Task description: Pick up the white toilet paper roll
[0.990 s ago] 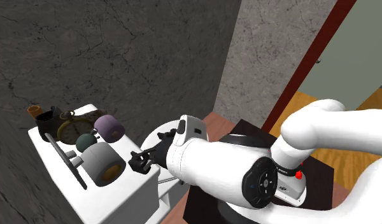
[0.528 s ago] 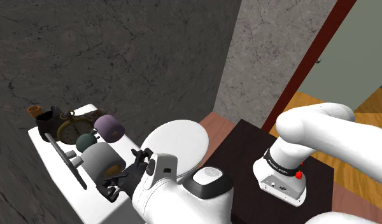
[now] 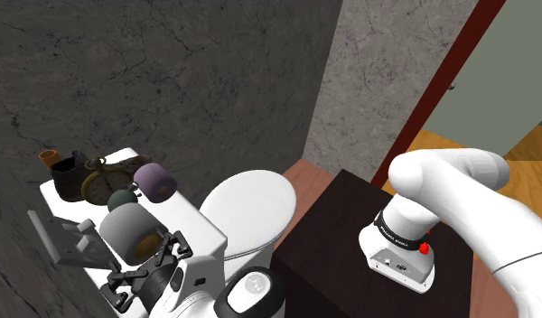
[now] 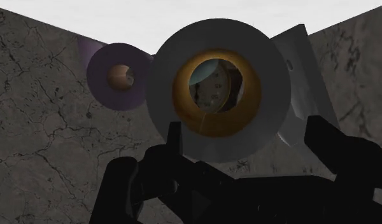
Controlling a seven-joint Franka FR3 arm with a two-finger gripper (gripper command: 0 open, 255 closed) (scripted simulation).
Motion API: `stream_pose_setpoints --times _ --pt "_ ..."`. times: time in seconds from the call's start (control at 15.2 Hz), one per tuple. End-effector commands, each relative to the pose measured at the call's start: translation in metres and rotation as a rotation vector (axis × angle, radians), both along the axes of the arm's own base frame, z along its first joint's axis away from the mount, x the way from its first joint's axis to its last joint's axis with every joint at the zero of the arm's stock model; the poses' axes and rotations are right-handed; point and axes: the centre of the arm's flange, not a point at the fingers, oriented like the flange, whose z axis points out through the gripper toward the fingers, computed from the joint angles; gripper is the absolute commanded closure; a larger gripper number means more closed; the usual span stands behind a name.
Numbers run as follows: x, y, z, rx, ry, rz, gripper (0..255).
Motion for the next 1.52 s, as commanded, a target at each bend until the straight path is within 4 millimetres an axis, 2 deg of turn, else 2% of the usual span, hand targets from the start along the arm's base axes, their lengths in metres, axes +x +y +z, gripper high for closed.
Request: stream_pose_setpoints --times 0.0,0.2,0.33,0.4,0.99,1.45 --pt "0.001 0.001 -0.013 -0.001 -0.003 0.0 0" --pt "0.001 0.001 -0.029 -0.001 -0.003 0.0 0" --pt "0.001 0.001 -0.032 -0.001 -0.003 0.0 0" --pt "0.001 0.001 -0.033 -0.001 -0.003 0.0 255" --pt "0.001 0.001 -0.032 -0.001 -0.003 0.0 255" --pt "0.001 0.001 0.005 -0.001 -0.003 0.0 255"
